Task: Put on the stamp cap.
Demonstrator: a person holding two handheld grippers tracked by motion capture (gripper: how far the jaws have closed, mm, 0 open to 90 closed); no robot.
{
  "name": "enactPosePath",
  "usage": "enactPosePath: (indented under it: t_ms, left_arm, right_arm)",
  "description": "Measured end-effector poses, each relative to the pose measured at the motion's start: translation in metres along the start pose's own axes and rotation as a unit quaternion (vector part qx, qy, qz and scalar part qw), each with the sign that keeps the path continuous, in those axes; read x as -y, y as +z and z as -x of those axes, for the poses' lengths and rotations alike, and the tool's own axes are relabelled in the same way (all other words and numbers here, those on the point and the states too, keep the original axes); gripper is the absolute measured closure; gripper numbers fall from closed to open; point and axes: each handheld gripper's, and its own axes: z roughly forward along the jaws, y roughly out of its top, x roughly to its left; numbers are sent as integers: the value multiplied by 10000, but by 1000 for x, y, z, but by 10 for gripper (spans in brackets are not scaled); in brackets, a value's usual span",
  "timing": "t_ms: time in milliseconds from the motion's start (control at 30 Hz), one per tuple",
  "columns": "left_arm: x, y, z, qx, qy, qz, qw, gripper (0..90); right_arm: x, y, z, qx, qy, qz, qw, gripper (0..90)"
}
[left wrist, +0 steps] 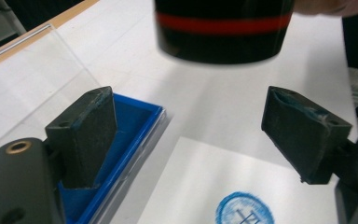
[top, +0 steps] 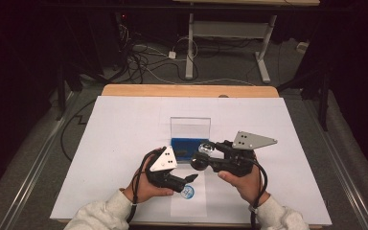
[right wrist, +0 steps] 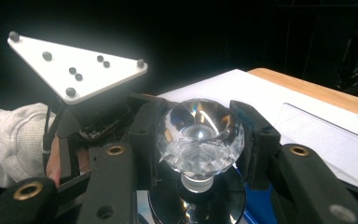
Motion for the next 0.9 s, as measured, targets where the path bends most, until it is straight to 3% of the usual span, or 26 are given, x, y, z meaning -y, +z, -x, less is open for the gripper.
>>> enactPosePath:
  t_ms: [200,267,600,900]
  left_arm:
    - [7,-7,-5,-261,143,-108,9995,170]
    - [9,-11,-9,-292,104,-100,9995,170]
    - [24,-34,-22,-508,56,-138,9986,164]
    - [42,-48,-27,-856,106,-333,9957,164]
  right_arm:
    - [-2,-6,1,259,-150,-66,9995,565]
    - [-2,-7,2,330,-208,-100,9992,565]
    - [-3,-14,5,523,-311,-156,9980,565]
    - [-6,-21,7,599,-313,-167,9976,565]
